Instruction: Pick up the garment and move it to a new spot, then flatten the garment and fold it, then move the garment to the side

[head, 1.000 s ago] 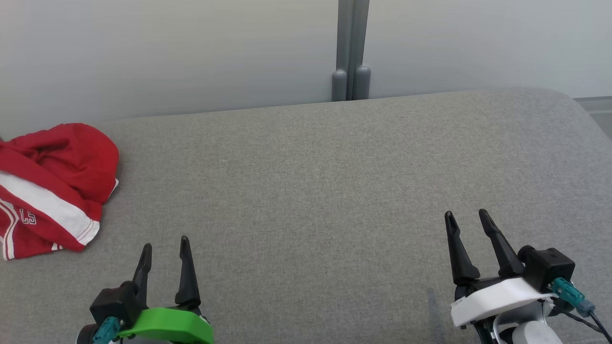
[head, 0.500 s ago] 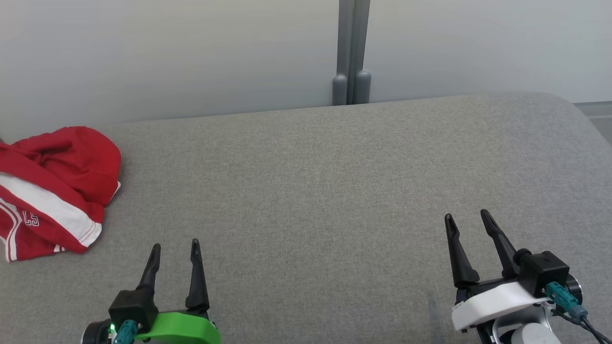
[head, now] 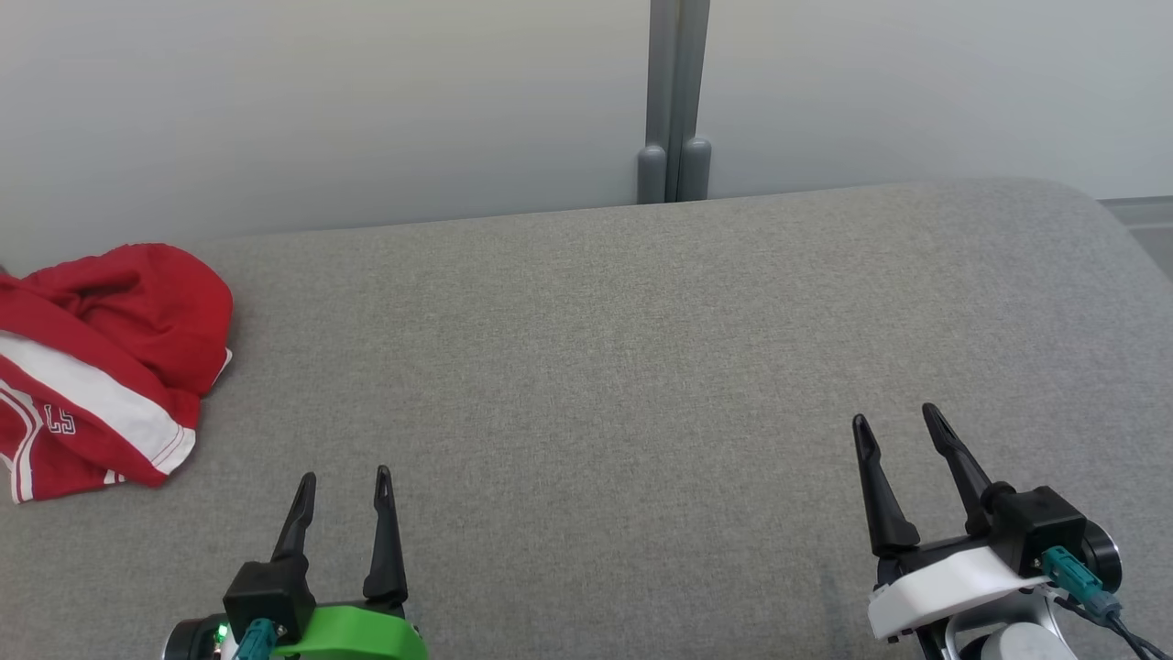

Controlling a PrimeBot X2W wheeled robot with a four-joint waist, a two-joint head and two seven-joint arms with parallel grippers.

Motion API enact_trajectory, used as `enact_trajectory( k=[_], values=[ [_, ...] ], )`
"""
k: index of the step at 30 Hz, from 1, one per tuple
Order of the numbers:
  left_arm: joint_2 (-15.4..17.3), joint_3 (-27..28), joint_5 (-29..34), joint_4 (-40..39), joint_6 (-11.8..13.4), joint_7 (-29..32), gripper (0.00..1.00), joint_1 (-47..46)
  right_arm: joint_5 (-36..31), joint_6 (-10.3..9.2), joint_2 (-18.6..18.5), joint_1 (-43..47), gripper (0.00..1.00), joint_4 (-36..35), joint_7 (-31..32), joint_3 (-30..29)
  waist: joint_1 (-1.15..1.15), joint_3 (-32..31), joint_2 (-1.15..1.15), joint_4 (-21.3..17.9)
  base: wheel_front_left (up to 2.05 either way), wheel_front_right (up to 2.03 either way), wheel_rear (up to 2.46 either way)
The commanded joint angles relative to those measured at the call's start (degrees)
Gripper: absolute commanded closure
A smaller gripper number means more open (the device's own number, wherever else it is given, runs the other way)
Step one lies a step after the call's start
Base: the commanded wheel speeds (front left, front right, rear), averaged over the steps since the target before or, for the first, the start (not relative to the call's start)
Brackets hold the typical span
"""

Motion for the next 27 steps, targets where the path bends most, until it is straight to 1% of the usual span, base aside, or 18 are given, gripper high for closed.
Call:
enact_trajectory(
  k=[1,27],
  values=[
    [0.4,0.2,-0.5,0.3,0.2,0.0,0.0,-0.2,-0.2,0.02,-0.3,0.5,0.0,0.0,-0.2,-0.2,0.0,0.0,0.0,0.0,0.0,0.0,0.0],
    [0.3,0.5,-1.1,1.4,0.3,0.0,0.0,-1.1,0.5,0.02,-0.3,0.3,0.0,0.3,-0.2,-0.9,0.0,0.3,0.0,0.0,0.0,0.0,0.0]
  ],
)
